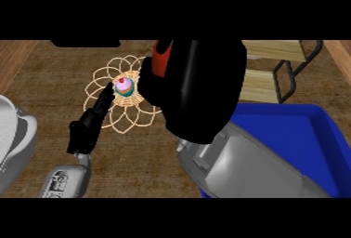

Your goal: Pick the bell pepper from the tray and place it in the tiered shelf

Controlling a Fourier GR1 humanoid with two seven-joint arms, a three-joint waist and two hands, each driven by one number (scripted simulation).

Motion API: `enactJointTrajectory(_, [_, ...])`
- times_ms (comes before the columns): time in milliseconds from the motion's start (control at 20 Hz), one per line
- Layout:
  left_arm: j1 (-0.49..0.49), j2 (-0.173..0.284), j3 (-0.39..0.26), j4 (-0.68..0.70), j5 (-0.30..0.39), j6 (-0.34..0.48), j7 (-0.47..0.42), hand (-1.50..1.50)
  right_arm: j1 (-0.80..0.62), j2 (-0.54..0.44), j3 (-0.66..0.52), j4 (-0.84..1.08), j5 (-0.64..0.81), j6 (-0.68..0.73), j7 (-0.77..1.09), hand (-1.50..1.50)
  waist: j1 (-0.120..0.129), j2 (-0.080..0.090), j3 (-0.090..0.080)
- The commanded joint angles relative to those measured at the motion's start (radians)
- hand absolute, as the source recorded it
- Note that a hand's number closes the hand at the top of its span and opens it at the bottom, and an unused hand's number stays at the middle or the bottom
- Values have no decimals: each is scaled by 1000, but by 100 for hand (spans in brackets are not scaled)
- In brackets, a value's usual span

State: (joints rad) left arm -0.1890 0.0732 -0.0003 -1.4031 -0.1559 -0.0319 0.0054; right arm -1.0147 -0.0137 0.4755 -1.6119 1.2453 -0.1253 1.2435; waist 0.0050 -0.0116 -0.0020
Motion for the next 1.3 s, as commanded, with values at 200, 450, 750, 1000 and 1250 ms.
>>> enactJointTrajectory(200, [34, 12, -18, -57, -8, -14, 13, 0, -150, 13, -178, 65, 67, 154, 165, 150, 3, 3, 1])
enactJointTrajectory(450, [5, -22, -36, -80, -23, 19, 60, 0, -185, -2, -284, 94, 120, 170, 78, 150, -3, 6, 2])
enactJointTrajectory(750, [61, -6, -19, -81, 8, -13, 29, 0, -213, -31, -362, 151, 139, 192, -61, 150, 3, 9, 2])
enactJointTrajectory(1000, [18, 9, -7, -78, 6, -19, 38, 0, -239, -45, -402, 294, 197, 135, -134, 150, 7, 13, 1])
enactJointTrajectory(1250, [50, 14, -12, -126, 5, -22, 51, 0, -209, -38, -399, 338, 272, 94, -146, 150, 8, 11, 2])
